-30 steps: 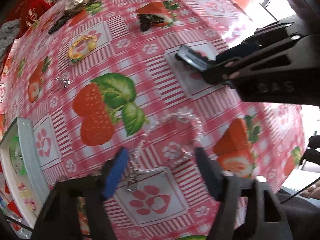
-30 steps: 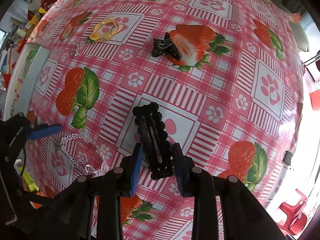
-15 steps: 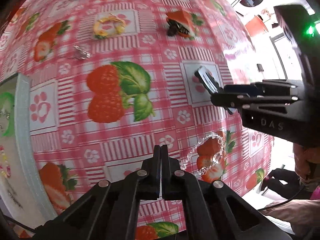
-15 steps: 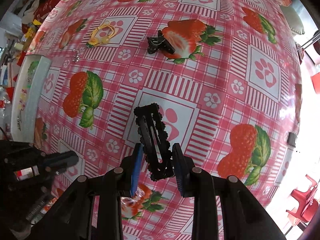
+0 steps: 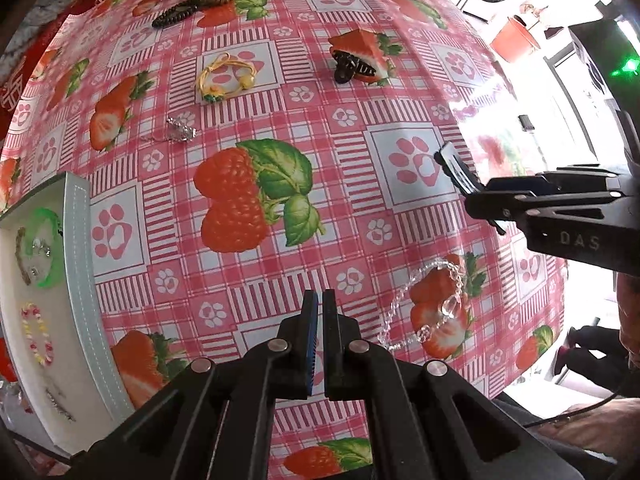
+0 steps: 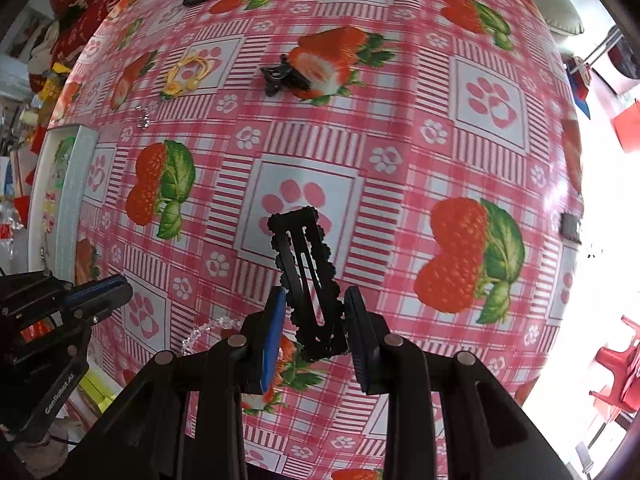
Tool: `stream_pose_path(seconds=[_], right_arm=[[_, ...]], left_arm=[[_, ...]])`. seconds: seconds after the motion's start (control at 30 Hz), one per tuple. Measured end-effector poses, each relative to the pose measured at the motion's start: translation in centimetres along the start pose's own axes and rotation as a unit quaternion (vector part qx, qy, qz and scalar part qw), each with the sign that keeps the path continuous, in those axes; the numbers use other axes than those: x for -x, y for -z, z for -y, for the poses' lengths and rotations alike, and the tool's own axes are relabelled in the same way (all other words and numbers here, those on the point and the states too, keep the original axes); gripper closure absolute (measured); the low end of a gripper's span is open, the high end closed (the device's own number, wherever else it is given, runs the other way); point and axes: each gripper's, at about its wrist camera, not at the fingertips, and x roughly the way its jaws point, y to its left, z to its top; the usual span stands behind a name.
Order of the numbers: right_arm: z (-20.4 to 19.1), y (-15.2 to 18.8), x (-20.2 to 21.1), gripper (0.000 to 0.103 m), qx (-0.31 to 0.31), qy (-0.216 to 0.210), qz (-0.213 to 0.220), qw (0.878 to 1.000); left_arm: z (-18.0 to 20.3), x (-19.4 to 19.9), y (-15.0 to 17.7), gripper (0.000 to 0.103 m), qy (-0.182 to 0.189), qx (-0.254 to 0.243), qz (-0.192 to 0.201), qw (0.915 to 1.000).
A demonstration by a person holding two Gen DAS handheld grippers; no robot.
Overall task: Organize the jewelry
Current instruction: 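Carry the snap clip and crystal bracelet into the white tray and open both tools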
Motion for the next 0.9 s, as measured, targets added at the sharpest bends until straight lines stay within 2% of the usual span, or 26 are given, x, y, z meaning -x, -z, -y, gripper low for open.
stream_pose_path(seconds=[0.03,0.07,0.1,0.13,0.17,0.27,0.37,0.5,0.6,0.7,0.77,0.8,0.83,0.9], right_arm=[[0.4,0.3,0.2,0.07,-0.002,-0.001,0.001,1.0],[0.4,0.4,0.4,0.07,-0.004,-0.002,0.001,1.0],[0.5,0.4,0.5,0.07,-0.005,-0.003,0.002,1.0],[0.7,0.5,0.6,0.07,-0.006,-0.004,0.003,1.0],[0.9,0.7,0.8,0.07,-0.006,-0.004,0.003,1.0],[1.2,1.2,1.0,0.07,-0.009,-0.006,0.005,1.0],[1.1,1.3,0.8,0.07,-0.013,-0.006,0.006,1.0],[1.9,2.1,1.2,0.07,-0.021,-0.003,0.007,1.0],[2.9,2.6,1.5,0.07,-0.03,0.001,0.007,1.0],[3.9,2.9,1.7,0.07,-0.039,0.004,0.004,0.999],[4.3,3.2,1.8,0.07,-0.043,0.004,0.003,0.999],[4.4,3.3,1.8,0.07,-0.043,0.005,0.002,0.999],[4.5,3.4,1.8,0.07,-0.044,0.004,0.001,0.999],[4.6,3.7,1.8,0.07,-0.043,0.004,0.0,0.999]], left_arm=[[0.0,0.1,0.1,0.09,0.0,-0.001,0.0,1.0],[0.2,0.0,0.0,0.074,-0.003,-0.005,-0.001,1.0],[0.1,0.3,0.2,0.008,-0.01,-0.008,-0.003,0.9999],[0.2,0.5,0.3,0.0,-0.022,-0.009,-0.004,0.9997],[0.7,0.5,0.1,0.0,-0.038,-0.022,0.012,0.999],[1.7,-0.4,-0.4,0.0,-0.04,-0.048,0.009,0.998],[2.8,-2.0,-0.9,0.0,-0.058,-0.072,0.001,0.9958],[4.1,-4.5,-1.8,0.0,-0.044,-0.094,-0.013,0.9946],[5.4,-6.8,-2.1,0.012,-0.033,-0.121,-0.034,0.9915],[6.3,-8.9,-2.0,0.03,-0.038,-0.145,-0.052,0.9873],[7.0,-9.3,-1.8,0.033,-0.048,-0.163,-0.045,0.9844],[7.2,-9.5,-1.9,0.043,-0.05,-0.171,-0.04,0.9833],[7.5,-9.5,-1.9,0.063,-0.049,-0.178,-0.035,0.9822],[7.4,-9.7,-1.9,0.093,-0.042,-0.18,-0.039,0.982]])
